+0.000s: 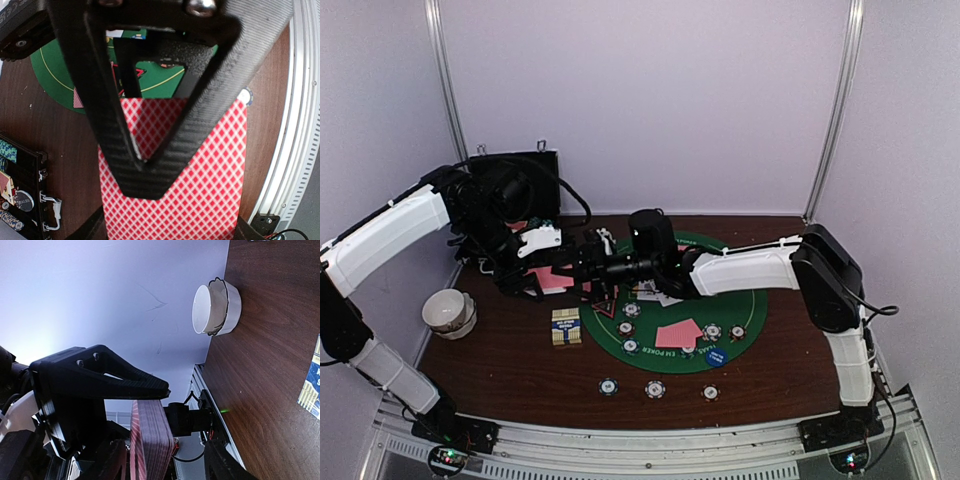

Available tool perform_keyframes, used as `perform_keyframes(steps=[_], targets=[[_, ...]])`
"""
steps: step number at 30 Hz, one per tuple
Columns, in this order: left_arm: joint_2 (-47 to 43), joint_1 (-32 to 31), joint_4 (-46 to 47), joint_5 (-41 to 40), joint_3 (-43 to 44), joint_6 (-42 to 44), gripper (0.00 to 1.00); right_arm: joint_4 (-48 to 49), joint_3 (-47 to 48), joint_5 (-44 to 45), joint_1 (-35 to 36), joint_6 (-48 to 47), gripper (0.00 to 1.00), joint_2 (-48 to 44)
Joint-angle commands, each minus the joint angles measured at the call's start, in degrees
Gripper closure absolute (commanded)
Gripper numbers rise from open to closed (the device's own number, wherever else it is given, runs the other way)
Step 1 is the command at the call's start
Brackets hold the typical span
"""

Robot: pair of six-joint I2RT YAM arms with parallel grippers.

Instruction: Distribute texas hold em gaming equipment

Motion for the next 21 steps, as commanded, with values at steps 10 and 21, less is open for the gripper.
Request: perform_keyframes(steps=[10, 21], targets=[[-1.82, -0.10, 1.26, -0.30, 0.51, 0.72, 1.00, -2.82, 2.38, -2.28, -0.24, -1.71, 0.66, -2.52], [-1.80, -0.10, 1.25, -0.32, 0.04, 0.79, 1.00, -6.65, -0.89, -2.70, -1.20, -4.65, 0.81, -6.74]])
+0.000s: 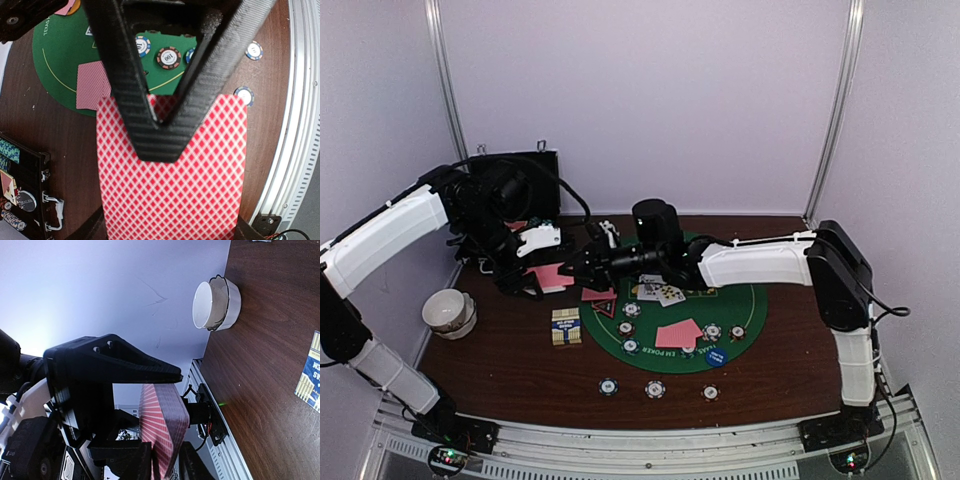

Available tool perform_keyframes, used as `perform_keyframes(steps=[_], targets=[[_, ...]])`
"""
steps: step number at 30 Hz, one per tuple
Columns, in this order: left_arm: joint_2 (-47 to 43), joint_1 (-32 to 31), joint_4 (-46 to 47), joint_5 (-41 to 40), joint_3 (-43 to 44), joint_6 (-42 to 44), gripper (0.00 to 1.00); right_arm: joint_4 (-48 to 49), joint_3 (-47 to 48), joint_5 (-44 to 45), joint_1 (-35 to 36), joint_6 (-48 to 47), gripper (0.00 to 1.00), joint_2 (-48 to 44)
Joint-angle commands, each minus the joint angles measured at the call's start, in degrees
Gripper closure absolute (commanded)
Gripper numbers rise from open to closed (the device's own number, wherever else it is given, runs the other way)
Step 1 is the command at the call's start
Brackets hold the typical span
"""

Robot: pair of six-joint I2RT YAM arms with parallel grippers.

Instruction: Distribute texas hold em gaming equipment

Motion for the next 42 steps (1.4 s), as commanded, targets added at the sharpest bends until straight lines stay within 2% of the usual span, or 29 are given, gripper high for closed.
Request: perform_keyframes(steps=[1, 19, 24, 33, 42], targets=[[-1.43, -0.10, 1.05, -0.05, 0.06, 0.70, 1.00, -0.89, -1.57, -0.89, -0.48, -1.49, 0.82, -3.88], [-0.59, -0.10, 1.10, -1.75, -0.42, 0.96, 1.00, -3.30, -4.03, -1.11, -0.52, -2.48, 0.91, -8.18], [-0.41, -0.09, 1.10, -1.62, -0.30, 0.79, 1.00, -1.46, -4.30, -1.49, -0.41, -0.96, 0.92, -7.90], [-0.58, -0.14, 1.09, -1.51, -0.19, 0.88, 1.00, -1.27, -2.07, -2.15, 0.27, 0.18, 0.80, -5.01], [-0.53, -0.10, 1.10, -1.70, -0.16, 0.88, 1.00, -2.10, -1.07, -2.95, -0.52, 0.20, 1.00, -4.75]])
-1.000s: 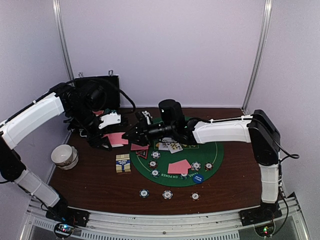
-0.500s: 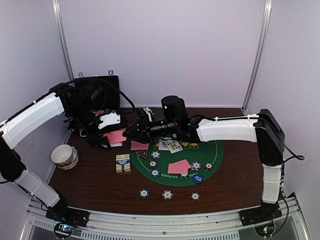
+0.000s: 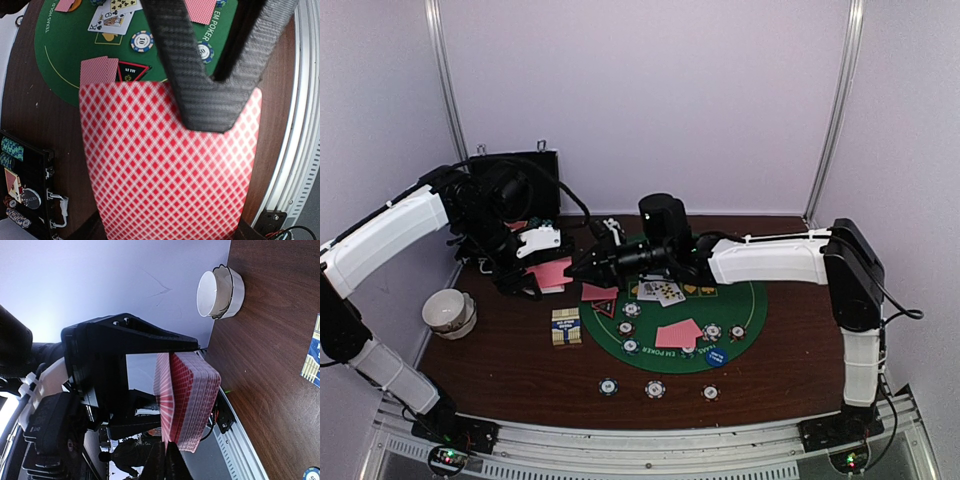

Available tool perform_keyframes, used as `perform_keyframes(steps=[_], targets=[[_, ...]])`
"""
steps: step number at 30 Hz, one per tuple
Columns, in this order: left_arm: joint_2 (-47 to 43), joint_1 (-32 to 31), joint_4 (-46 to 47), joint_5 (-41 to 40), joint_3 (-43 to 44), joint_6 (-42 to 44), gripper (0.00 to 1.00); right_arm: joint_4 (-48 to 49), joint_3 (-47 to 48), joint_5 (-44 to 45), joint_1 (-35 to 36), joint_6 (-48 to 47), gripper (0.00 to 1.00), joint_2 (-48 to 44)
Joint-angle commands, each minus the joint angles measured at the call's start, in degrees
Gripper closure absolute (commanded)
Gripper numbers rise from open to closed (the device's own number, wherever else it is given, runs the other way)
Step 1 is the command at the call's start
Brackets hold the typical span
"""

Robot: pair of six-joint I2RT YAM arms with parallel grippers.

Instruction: Distribute texas hold em gaming equipment

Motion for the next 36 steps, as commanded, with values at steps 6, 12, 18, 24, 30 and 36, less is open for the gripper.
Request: perform_keyframes(steps=[6, 12, 18, 24, 30, 36], targets=[[-0.51, 0.16, 1.06, -0.19, -0.11, 0.34, 1.00, -1.69, -2.57, -1.54, -3.69, -3.07, 1.00, -5.11], [-0.72, 0.16, 1.03, -1.02, -0.45, 0.34, 1.00, -26.10, -2.88, 0.48, -9.67, -21.62, 1.00, -12.67], [-0.87, 0.16, 1.06, -1.34, -0.82, 0.15, 1.00, -65.31, 10.35, 21.33, -12.19, -52.24, 1.00, -14.27], [-0.83, 0.16, 1.01, -1.04, -0.17, 0.00, 1.00, -76.90, 13.37, 52.50, -9.87, -69.95, 1.00, -12.01], [-0.96, 0.16, 0.82, -1.18, 0.06, -0.01, 1.00, -70.93, 7.34, 78.70, -2.90, -83.78, 1.00, -8.88], [-0.62, 0.16, 0.62, -0.84, 0.67, -0.28, 1.00, -61.83, 3.11, 91.79, 1.08, -92.94, 1.00, -3.51]])
